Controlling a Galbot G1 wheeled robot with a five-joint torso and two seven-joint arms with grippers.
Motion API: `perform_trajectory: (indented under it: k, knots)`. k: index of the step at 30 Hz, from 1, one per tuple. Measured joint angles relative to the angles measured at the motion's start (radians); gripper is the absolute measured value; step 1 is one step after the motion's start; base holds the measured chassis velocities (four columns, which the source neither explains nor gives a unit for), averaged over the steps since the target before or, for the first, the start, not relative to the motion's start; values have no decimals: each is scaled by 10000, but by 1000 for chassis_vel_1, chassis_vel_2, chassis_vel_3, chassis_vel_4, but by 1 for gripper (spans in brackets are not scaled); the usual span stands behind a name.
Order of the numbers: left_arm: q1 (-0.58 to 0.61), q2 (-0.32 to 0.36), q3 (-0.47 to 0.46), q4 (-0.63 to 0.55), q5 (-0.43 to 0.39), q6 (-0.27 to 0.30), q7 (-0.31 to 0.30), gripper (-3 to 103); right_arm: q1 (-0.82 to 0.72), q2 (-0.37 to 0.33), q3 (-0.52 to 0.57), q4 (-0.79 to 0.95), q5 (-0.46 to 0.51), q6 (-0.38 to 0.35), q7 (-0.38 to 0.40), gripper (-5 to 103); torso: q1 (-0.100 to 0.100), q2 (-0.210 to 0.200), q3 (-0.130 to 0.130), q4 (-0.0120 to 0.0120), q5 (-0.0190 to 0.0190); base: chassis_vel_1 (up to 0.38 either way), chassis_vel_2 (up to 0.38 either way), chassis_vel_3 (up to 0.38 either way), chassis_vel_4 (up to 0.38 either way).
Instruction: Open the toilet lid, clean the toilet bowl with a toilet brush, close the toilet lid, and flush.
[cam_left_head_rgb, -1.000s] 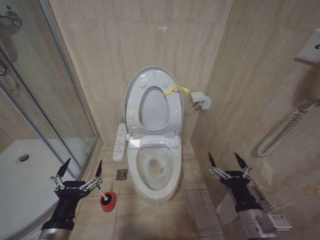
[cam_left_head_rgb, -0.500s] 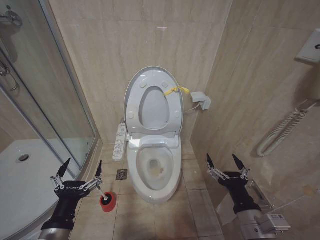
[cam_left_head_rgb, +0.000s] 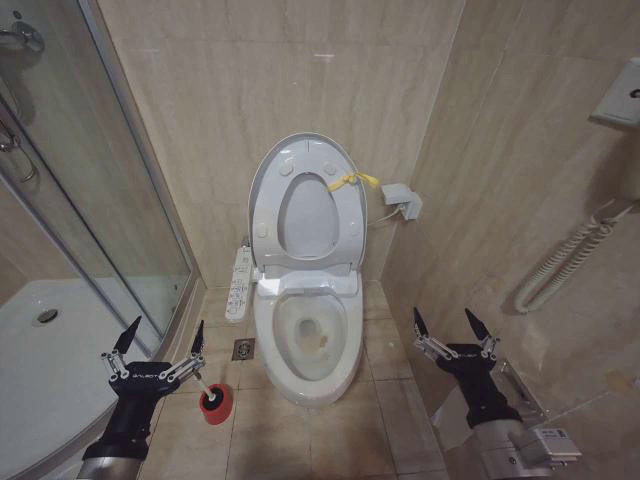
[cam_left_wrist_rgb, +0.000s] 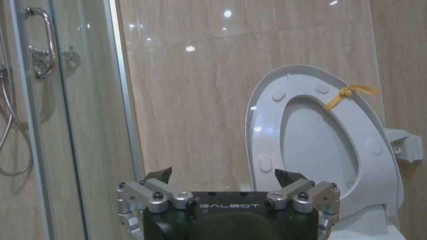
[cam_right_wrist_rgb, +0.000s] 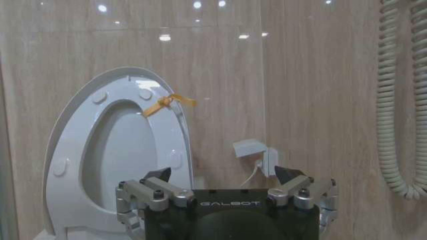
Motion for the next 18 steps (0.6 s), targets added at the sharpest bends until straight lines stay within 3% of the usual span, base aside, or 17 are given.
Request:
perform_trajectory:
  k: [18]
  knots:
    - [0,0,0,0,0,0,0,100,1,-2,-1,-3,-1,7,6,100,0,0,0,0,0,0,0,0,0]
